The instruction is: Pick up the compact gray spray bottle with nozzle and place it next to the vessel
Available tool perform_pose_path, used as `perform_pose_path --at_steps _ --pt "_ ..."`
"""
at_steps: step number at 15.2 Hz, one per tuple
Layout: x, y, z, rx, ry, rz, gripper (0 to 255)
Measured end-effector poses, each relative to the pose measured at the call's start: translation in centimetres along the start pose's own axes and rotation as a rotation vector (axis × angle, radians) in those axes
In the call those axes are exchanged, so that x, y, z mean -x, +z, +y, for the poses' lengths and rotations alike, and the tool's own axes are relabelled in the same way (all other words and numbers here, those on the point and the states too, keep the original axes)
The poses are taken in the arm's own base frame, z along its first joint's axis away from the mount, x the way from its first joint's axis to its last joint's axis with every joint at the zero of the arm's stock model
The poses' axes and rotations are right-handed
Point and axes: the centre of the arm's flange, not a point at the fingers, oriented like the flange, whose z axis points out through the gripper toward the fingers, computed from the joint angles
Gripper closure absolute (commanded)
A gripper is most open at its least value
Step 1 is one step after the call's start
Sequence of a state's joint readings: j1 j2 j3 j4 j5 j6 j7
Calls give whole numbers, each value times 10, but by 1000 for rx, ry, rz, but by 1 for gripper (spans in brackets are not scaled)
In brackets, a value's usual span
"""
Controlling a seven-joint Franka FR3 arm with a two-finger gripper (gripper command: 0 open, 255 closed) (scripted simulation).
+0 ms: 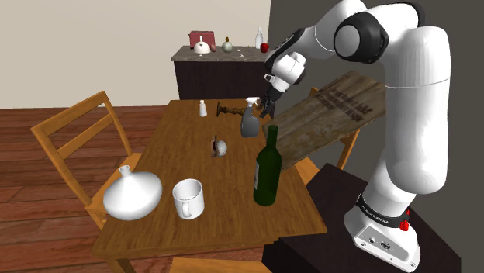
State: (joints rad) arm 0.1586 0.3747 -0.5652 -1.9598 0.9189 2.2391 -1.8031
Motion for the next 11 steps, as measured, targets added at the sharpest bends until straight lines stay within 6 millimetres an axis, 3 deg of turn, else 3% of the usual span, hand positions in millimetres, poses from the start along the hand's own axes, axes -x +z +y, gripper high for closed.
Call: perform_pose_path --at_steps 1,3,11 --pt "-1 7 13 -5 -20 14 0" --pt "-4 17 20 -10 -38 26 0" --pt "-5 56 21 -12 -45 31 0"
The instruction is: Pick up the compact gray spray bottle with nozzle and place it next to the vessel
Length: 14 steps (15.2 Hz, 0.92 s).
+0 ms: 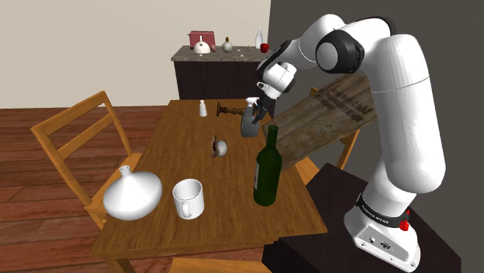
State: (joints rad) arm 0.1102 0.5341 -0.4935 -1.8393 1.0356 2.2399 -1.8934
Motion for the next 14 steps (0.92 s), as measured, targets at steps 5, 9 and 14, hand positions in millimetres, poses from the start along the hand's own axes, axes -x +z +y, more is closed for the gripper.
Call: perform_pose_path --at_steps 5,9,14 --pt "0 1 0 0 0 0 0" --pt "0 1 0 1 0 0 255" --pt "0 1 0 1 0 0 255"
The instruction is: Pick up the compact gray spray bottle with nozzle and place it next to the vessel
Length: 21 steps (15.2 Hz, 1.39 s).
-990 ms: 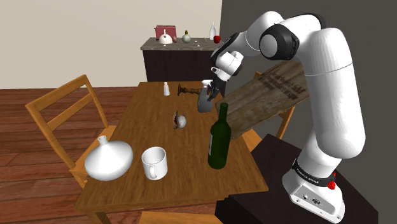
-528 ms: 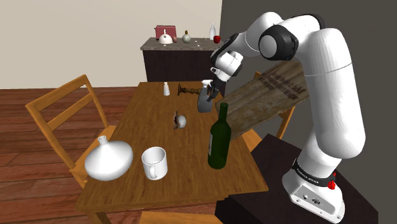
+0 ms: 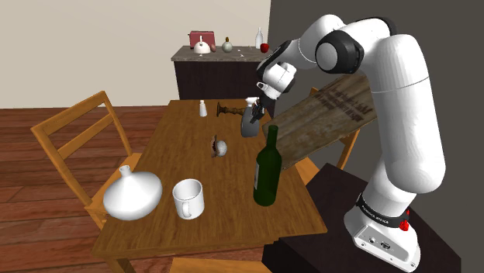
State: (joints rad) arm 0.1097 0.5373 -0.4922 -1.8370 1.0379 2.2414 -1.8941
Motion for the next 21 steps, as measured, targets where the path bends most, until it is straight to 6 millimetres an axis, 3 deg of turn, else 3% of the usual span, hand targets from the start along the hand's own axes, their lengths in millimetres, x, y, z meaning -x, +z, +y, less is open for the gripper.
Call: perform_pose_path --at_steps 5,21 --pt "-6 -8 0 -1 0 0 255" --pt "-49 -80 0 0 0 0 255"
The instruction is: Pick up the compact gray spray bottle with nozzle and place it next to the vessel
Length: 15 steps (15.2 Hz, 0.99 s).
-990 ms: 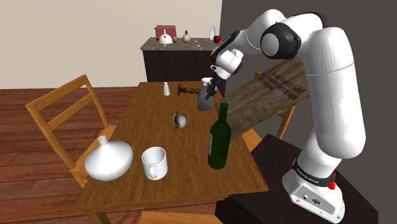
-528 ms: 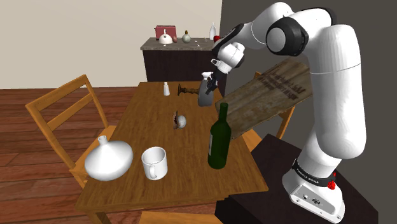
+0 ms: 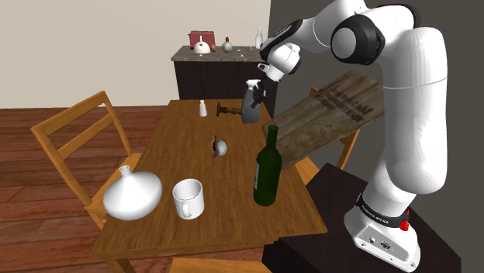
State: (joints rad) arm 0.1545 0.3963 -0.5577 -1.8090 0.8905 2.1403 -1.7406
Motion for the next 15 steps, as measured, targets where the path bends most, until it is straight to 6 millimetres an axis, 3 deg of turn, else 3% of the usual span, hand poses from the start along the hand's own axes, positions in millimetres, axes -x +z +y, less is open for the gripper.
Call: perform_pose_path --at_steps 15 --pt "-40 -70 0 0 0 0 255"
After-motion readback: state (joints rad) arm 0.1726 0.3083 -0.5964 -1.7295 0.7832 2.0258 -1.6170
